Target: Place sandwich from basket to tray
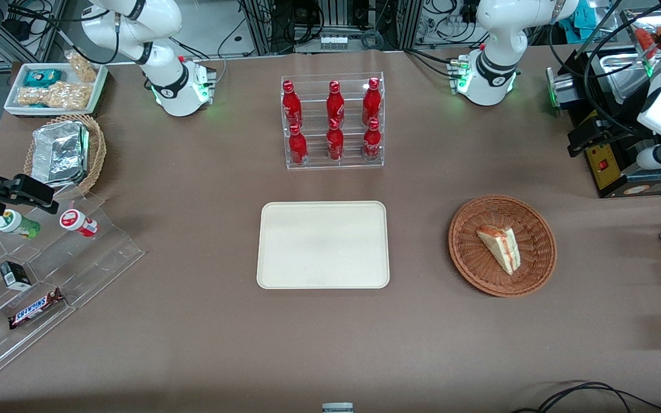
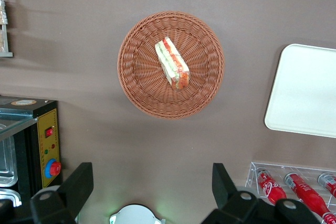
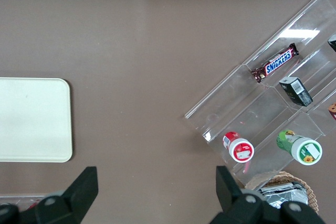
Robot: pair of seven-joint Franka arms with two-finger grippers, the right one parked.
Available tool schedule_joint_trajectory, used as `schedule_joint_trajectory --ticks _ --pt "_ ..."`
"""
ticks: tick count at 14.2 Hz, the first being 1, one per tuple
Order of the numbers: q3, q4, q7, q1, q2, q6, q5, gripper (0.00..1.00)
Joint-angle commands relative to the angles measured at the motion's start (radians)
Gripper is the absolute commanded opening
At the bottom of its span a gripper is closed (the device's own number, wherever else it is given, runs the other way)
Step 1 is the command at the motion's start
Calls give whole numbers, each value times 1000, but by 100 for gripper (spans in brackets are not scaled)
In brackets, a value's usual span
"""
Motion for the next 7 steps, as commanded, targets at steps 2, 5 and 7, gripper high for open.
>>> schedule_joint_trajectory --ticks 2,5,7 --pt "-7 10 10 12 42 3 14 100" --pt "-1 -2 1 25 135 -5 11 100" --pt "1 -17 -110 21 206 17 20 100"
